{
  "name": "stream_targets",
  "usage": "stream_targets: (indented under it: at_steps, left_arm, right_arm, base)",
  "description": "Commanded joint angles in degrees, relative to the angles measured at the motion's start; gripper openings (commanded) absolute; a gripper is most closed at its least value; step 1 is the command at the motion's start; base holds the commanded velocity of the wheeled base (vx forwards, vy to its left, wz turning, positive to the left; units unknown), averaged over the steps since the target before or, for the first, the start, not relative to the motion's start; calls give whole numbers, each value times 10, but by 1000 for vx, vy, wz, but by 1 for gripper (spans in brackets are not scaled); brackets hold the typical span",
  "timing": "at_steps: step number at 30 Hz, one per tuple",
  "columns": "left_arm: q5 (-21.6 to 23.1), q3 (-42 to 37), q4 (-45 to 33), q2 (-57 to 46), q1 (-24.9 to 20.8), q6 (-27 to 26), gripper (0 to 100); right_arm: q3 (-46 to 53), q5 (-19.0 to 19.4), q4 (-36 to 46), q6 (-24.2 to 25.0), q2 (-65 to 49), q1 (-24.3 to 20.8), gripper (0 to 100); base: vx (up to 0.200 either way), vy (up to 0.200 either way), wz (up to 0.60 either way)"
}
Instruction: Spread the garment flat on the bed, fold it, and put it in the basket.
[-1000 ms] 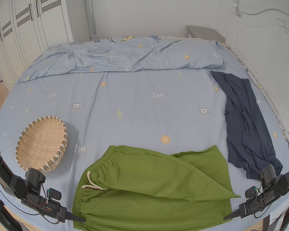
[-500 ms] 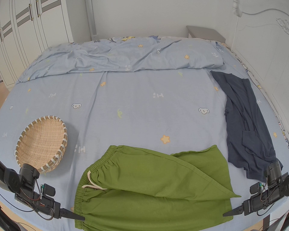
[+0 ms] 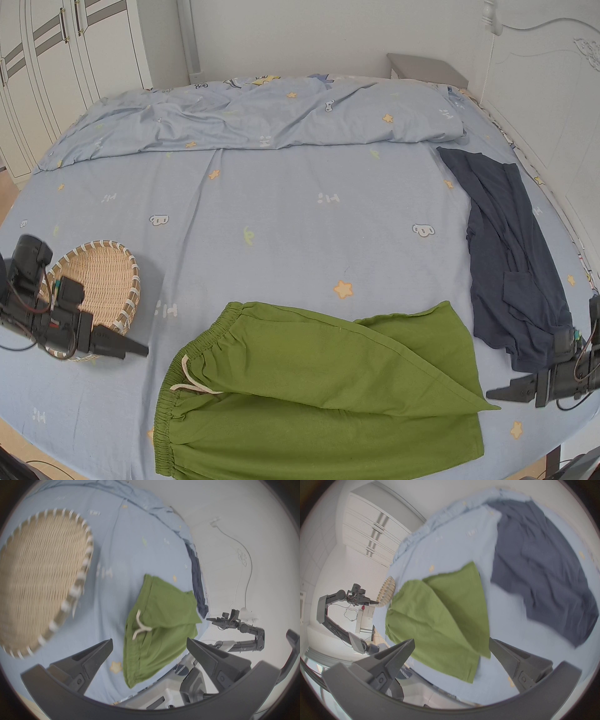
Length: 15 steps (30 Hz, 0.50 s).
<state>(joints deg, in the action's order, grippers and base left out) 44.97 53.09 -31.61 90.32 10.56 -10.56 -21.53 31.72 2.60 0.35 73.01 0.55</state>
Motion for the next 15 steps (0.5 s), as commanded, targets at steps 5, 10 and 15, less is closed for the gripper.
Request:
stream_targets:
  at_steps: [5, 10, 15]
  left_arm:
    - [-2, 280, -26, 175, -125, 123, 100]
    - [-31, 397, -4, 275, -150, 126, 100]
    - [-61, 434, -14, 334, -185, 121, 100]
  right_arm:
    - [-232, -2, 36, 3, 5, -19, 100]
    - [-268, -2, 33, 3, 40, -32, 100]
    - [-246, -2, 31, 3, 42, -49, 100]
  base:
    - [0, 0, 0]
    - [0, 0, 0]
    - [0, 0, 0]
